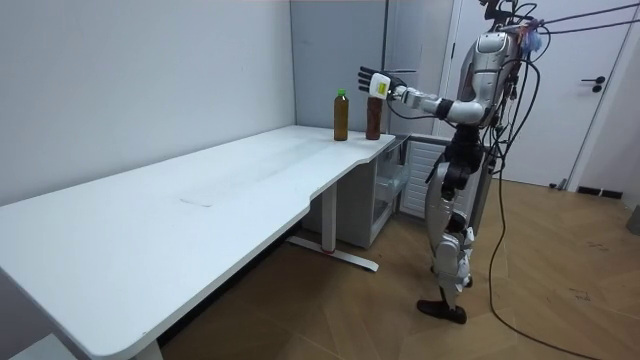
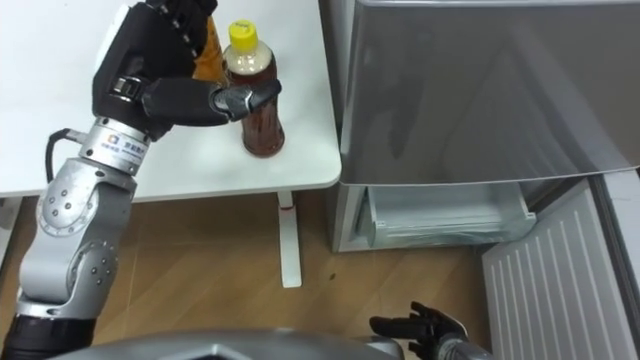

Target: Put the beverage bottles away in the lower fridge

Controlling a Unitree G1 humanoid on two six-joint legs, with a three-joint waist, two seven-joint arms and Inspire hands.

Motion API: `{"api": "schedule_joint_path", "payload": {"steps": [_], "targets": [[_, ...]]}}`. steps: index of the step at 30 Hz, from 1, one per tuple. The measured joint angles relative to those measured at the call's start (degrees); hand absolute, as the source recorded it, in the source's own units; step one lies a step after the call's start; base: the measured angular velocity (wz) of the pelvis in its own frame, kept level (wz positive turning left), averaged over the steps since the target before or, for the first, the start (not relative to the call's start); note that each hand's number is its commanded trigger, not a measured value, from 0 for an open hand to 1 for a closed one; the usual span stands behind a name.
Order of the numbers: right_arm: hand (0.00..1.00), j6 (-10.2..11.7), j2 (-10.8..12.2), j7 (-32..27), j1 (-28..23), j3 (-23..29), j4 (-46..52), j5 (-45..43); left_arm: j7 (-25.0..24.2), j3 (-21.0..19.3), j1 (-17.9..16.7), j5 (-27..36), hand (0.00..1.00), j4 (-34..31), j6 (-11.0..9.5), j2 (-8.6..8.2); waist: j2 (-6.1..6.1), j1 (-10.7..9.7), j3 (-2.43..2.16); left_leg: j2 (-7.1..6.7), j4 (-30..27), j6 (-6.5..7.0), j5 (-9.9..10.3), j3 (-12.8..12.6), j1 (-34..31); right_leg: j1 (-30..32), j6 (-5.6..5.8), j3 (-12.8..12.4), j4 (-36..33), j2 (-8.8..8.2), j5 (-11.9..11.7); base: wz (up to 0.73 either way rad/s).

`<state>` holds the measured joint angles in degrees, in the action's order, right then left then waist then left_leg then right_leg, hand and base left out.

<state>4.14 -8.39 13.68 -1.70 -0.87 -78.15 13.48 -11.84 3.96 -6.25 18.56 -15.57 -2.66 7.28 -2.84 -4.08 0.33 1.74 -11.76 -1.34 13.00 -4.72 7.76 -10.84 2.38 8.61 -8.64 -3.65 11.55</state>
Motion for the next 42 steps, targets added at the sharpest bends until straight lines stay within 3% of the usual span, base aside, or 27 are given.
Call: {"api": "schedule_joint_path", "payload": {"steps": [14,28,33,42], "targets": [[0.00,-0.1,0.0,-0.5,-0.1,-0.1,0.2,0.1,0.5,-0.8,-0.9,0.0,0.00,4.1,0.0,0.28,0.75,-0.1,-0.32,0.34,0.1,-0.09,0.0,-0.1,-0.1,0.0,-0.14,-0.2,-0.1,0.34,-0.1,0.00],[0.00,-0.5,-0.1,-0.4,-0.2,0.0,0.9,-0.1,0.0,-0.7,-0.9,-0.1,0.00,6.8,0.3,0.46,0.50,-0.4,-0.15,0.34,0.2,-0.08,0.0,-0.4,-0.3,0.4,-0.14,-0.6,-0.1,0.34,-0.1,-0.01],[0.00,-0.5,-0.1,-0.4,-1.1,0.0,2.7,-0.1,0.1,-0.3,-1.0,-0.1,0.00,10.0,1.5,0.48,0.88,-0.4,-0.37,0.37,0.1,-0.08,0.0,-0.5,-0.9,1.0,-0.18,-0.7,-0.2,0.35,-0.1,0.00],[0.00,-0.5,-0.2,-0.4,-1.1,0.0,3.1,-0.3,0.2,-0.1,-1.0,-0.1,0.00,10.0,1.8,0.48,1.21,-0.5,-0.25,0.40,0.0,-0.07,0.0,-1.0,-1.1,1.8,-0.26,-1.3,-0.3,0.35,-0.2,-0.02]]}}
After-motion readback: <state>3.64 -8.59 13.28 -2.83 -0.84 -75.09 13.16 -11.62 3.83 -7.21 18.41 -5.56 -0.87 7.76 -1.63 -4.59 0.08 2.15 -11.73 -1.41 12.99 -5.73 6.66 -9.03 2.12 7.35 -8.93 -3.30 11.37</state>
